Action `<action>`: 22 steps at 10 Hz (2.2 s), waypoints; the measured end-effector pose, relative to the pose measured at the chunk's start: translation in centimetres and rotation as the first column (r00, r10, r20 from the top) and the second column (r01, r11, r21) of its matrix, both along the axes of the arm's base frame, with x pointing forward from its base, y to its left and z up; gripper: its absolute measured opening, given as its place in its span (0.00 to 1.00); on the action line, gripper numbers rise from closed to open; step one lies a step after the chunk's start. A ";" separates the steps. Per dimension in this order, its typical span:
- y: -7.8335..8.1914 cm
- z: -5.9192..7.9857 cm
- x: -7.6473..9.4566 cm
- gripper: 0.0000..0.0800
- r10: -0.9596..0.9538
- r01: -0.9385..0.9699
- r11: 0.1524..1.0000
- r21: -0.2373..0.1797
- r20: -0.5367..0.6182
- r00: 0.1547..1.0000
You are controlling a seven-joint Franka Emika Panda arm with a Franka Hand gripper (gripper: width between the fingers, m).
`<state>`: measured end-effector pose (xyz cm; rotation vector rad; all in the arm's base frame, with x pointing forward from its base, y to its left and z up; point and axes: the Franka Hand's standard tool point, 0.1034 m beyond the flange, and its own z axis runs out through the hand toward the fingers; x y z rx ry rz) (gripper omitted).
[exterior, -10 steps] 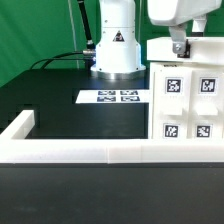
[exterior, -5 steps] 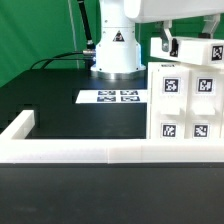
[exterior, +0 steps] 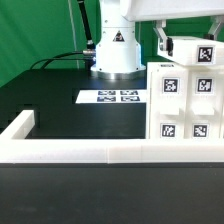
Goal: Assemble cabinet
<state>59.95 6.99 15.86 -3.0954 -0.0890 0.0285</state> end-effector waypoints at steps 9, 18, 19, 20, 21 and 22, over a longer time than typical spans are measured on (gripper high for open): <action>0.7 -0.1 -0.1 0.70 -0.755 0.755 0.654 0.039 -0.011 0.655; 1.6 0.0 -0.1 0.70 -0.991 0.994 0.106 0.019 -0.075 0.107; 1.8 0.1 -0.1 0.70 -0.997 1.000 0.002 0.011 -0.081 0.003; 1.9 0.1 -0.1 0.70 -0.995 0.998 -0.059 0.008 -0.086 -0.059; 2.0 0.2 0.0 0.70 -0.981 0.985 -0.174 0.003 -0.093 -0.173; 2.1 0.3 0.1 0.70 -0.961 0.966 -0.258 -0.002 -0.097 -0.257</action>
Offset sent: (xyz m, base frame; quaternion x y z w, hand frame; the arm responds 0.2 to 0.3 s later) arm -0.0166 -0.0086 -0.0062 -0.0014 0.0013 0.2805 0.9598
